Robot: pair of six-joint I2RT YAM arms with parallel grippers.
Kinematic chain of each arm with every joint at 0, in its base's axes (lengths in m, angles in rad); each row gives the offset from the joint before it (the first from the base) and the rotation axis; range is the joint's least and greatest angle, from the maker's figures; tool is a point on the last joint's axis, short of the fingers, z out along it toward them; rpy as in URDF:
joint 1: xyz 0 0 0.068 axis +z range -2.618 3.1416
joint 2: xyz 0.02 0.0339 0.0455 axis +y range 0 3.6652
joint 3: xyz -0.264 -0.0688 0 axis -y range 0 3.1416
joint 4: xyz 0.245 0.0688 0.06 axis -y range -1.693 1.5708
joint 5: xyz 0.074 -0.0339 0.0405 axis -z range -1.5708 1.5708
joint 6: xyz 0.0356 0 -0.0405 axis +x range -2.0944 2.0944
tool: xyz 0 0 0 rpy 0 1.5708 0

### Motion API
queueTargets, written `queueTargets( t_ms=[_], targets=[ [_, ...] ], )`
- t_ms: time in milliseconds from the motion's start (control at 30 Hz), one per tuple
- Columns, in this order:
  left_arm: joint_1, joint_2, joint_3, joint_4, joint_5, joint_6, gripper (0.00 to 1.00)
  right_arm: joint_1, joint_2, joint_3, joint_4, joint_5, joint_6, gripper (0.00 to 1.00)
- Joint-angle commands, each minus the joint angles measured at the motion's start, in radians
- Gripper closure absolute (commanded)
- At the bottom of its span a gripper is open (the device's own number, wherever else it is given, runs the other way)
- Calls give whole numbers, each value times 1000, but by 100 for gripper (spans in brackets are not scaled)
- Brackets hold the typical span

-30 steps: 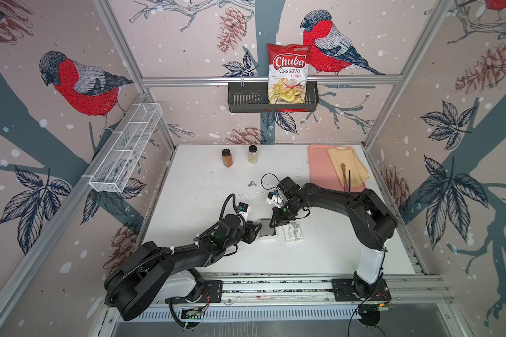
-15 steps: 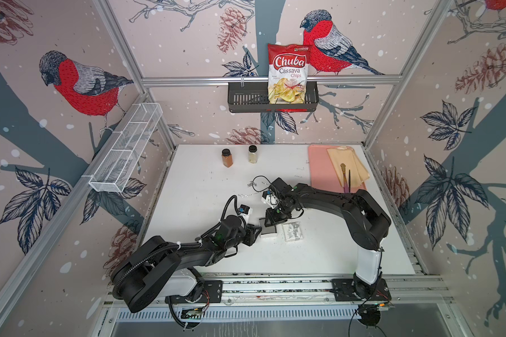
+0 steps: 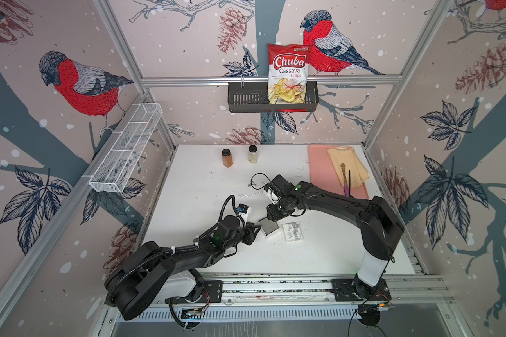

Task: Take the necklace out of the lift-off lid jewelry box
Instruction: Place the inner lining in the jewelry box.

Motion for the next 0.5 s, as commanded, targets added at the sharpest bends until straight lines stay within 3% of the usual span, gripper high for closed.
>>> queueTargets(
  t_ms=[0, 167, 333, 467],
  targets=[
    [6, -48, -1, -34, -53, 7, 57, 21, -36, -14, 45, 18, -3, 69],
    [60, -185, 12, -171, -148, -3, 46, 43, -18, -37, 152, 4, 34, 83],
    [113, -320, -3, -192, -148, -12, 44, 62, 32, -60, 188, -9, 53, 85],
    [116, -339, -5, -192, -165, 1, 43, 68, 61, -75, 193, -4, 60, 86]
  ],
)
